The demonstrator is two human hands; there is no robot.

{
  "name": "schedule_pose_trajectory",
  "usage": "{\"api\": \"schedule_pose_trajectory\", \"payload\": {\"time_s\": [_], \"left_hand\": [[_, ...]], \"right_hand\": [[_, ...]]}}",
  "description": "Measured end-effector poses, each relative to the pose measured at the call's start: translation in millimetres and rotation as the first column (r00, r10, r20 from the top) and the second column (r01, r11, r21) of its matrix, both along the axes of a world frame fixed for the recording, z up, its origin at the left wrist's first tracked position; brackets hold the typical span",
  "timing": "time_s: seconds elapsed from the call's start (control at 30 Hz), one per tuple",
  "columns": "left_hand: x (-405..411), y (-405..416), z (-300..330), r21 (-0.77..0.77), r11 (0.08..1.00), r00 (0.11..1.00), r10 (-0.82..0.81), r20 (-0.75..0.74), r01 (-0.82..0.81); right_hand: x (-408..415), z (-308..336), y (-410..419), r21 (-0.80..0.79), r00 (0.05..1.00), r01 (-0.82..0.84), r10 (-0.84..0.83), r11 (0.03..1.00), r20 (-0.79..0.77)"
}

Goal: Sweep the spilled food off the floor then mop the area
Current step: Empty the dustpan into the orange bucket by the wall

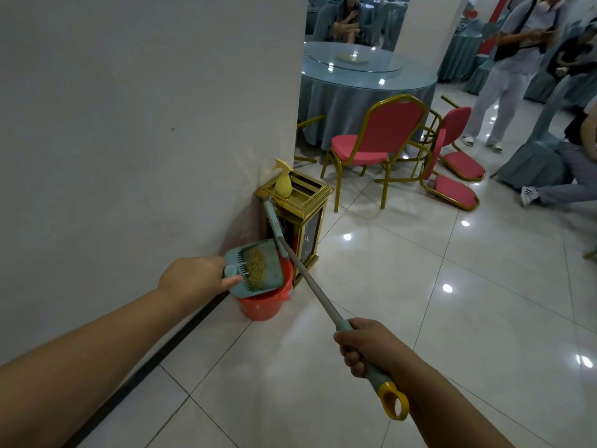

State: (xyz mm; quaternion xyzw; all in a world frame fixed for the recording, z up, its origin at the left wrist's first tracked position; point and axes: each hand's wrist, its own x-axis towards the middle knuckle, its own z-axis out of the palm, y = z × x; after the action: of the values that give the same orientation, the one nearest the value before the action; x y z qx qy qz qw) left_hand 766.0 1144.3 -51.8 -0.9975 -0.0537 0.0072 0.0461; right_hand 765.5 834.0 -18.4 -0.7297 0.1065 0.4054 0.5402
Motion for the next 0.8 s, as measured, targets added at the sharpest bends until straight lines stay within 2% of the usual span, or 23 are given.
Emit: {"api": "schedule_pose_trajectory", "payload": {"time_s": [0.23,0.4,0.5,0.6,0.8], "left_hand": [[8.8,-0.9,-4.2,0.121,0.987,0.994,-0.106,-0.02,0.107],[9.9,-7.9,-2.6,0.182,0.951,0.967,-0.234,-0.105,0.25],[8.3,-18.3,-1.0,0.18,0.916,0.923,-0.322,-0.21,0.36],[2.6,-26.8,-6.3,0.156,0.86,0.841,-0.409,-0.355,0.485],[-12.0,-41.1,-17.2,0.179,0.814,0.75,-0.393,-0.532,0.553]], "right_hand": [[15.2,-3.4,-6.3,0.004,0.999,-0.024,0.024,1.0,-0.021],[20.7,-6.7,-11.1,0.05,0.998,-0.023,0.026,0.998,-0.062],[20.7,-10.4,-13.6,0.058,0.997,-0.017,0.022,0.998,-0.076],[18.9,-13.3,-16.6,0.067,0.996,-0.019,0.025,0.998,-0.083],[16.8,-17.2,-25.2,0.064,0.996,-0.01,0.016,0.998,-0.093]]}}
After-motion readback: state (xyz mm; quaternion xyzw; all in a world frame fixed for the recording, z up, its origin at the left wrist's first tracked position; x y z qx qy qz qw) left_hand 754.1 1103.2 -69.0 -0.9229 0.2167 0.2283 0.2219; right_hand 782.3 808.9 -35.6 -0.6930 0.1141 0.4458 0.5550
